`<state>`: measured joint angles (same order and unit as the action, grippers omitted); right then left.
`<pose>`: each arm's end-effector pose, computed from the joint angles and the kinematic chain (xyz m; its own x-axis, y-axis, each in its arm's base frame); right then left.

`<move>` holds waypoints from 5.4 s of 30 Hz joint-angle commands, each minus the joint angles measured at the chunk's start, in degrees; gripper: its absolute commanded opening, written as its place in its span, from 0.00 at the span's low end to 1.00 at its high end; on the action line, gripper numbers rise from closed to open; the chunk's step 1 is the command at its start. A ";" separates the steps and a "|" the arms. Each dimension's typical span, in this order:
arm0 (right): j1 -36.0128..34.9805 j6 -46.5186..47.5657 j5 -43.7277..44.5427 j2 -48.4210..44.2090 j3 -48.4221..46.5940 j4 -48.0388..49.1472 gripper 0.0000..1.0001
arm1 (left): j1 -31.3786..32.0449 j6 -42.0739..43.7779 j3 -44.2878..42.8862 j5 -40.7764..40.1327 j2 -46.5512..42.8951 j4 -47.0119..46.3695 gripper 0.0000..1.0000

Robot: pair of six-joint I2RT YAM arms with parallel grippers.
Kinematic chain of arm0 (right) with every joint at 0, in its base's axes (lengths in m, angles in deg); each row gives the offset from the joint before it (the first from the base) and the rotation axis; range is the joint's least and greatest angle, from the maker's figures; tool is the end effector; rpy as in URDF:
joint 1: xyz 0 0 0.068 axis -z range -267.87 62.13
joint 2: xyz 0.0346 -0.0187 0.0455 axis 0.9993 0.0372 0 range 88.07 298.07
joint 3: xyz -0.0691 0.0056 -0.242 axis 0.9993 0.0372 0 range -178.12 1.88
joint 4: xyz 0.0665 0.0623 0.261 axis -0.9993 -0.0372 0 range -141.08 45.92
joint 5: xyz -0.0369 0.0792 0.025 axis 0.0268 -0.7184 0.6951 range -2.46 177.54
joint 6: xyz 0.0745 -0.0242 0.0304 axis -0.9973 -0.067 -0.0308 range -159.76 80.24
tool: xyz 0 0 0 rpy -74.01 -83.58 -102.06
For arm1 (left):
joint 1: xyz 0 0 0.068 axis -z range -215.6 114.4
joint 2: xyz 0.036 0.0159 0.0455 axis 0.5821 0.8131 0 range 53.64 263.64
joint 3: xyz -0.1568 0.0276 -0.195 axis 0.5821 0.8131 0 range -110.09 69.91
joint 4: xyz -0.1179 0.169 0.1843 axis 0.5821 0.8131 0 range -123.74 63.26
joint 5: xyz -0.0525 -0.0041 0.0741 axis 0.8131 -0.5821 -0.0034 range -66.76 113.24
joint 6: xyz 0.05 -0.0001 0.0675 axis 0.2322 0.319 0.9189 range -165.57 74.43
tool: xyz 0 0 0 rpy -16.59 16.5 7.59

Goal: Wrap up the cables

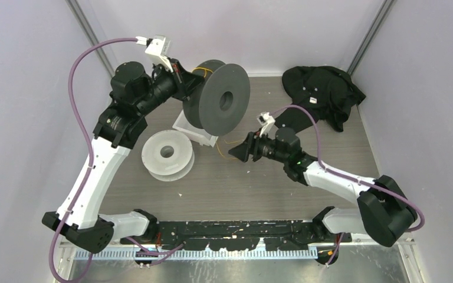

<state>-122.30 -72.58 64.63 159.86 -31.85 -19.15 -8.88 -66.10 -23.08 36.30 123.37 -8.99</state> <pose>0.2517 0.2072 0.1977 -0.6091 0.1877 -0.7705 -0.5991 0.5278 0.6021 0.2585 -0.1488 0.4951 -0.2461 -0.2586 -0.9341 0.5910 0.7238 -0.3561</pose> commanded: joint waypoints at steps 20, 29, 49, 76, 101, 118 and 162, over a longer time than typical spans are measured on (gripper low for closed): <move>-9.25 10.14 13.37 33.28 -9.94 25.58 0.33 | -0.23 -3.29 -6.00 -0.42 1.27 -3.28 0.00; -12.45 11.97 12.96 17.05 -6.60 4.52 0.01 | -0.20 -2.94 2.99 -18.32 2.89 -13.83 0.00; -28.43 18.10 14.70 -4.41 -19.78 -39.74 0.01 | -0.26 -4.48 7.04 -45.43 11.25 -25.19 0.00; -14.86 45.54 9.59 0.90 -56.04 -61.25 0.01 | 6.62 11.35 11.23 -16.85 9.03 -8.65 0.00; 8.34 33.70 -2.50 1.40 -28.41 -36.01 0.30 | 2.40 14.86 3.46 10.56 2.28 2.52 0.00; 7.23 8.43 5.67 -9.77 -2.18 -5.08 0.66 | 0.88 3.09 -1.01 4.52 1.96 -5.99 0.00; -3.07 -1.44 8.16 -5.53 0.28 2.88 0.68 | 0.88 0.41 -4.57 2.28 0.94 -9.69 0.00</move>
<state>-124.86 -74.52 74.44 157.90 -28.20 -14.87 -7.65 -64.92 -24.90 38.22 127.40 -12.07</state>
